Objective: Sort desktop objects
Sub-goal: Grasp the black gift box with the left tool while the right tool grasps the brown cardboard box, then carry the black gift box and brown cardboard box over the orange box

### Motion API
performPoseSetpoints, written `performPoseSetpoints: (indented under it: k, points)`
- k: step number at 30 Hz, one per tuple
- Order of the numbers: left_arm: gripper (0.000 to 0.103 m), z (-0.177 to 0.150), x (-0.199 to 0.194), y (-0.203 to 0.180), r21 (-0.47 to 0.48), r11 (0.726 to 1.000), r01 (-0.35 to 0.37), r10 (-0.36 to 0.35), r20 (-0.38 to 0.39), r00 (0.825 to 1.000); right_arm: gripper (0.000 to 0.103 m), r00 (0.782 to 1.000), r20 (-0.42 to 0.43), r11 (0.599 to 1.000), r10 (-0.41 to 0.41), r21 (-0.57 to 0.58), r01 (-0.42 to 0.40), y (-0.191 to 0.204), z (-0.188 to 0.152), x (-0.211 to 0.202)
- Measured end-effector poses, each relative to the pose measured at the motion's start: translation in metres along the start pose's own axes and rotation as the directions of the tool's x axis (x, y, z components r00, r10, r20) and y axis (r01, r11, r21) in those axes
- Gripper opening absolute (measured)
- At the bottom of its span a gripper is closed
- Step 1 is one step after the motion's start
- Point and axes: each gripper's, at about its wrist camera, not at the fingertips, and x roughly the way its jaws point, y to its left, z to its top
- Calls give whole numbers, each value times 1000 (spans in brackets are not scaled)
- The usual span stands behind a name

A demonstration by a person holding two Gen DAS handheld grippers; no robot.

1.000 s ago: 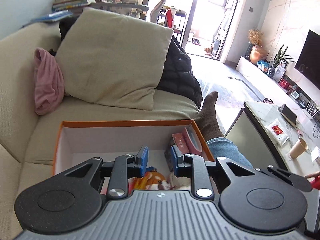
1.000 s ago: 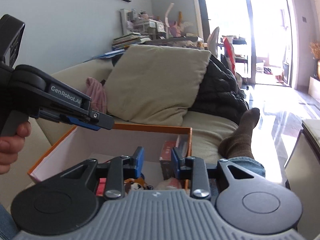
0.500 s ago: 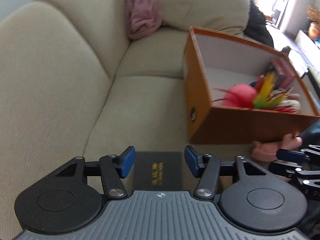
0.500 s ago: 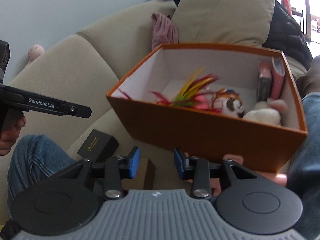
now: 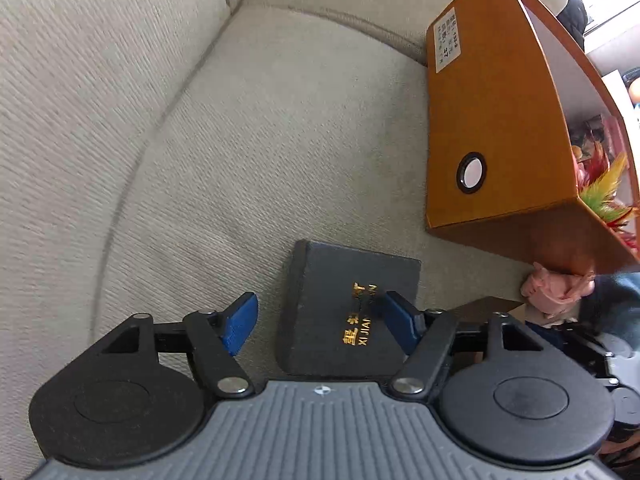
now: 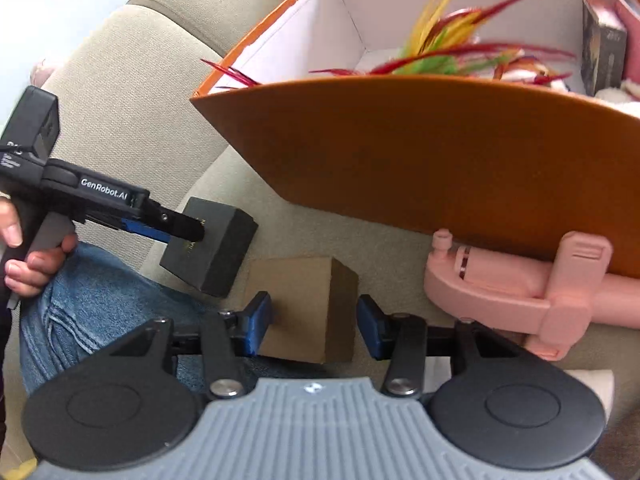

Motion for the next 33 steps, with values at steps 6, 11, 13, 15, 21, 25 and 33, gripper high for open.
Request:
performPoseSetpoints:
  k: [6, 11, 13, 15, 21, 25, 33]
  points:
    - [84, 6, 11, 1, -13, 997, 73, -73, -67, 995, 64, 994, -45, 987, 96, 133, -89, -13, -1, 21]
    - [83, 5, 9, -8, 7, 998, 64, -63, -52, 997, 60, 992, -52, 984, 118, 139, -110, -4, 0, 28]
    - [80, 2, 4, -11, 13, 998, 55, -54, -30, 998, 60, 993, -50, 988, 105, 118, -99, 2, 1, 25]
    - [70, -3, -7, -12, 12, 999, 49, -49, 21, 999, 57, 995, -43, 993, 85, 87, -81, 8, 1, 19]
    - [50, -28, -35, -38, 102, 995, -19, -1, 190, 982, 50, 999, 25, 997, -47, -53, 48, 25, 0, -11]
    - [42, -55, -42, -79, 240, 963, -126, 57, 277, 959, 50, 983, 64, 971, -172, -157, 180, 37, -2, -22]
    - [38, -66, -13, -93, 264, 950, -164, 87, 281, 956, 49, 979, 49, 964, -198, -173, 204, 39, -5, -19]
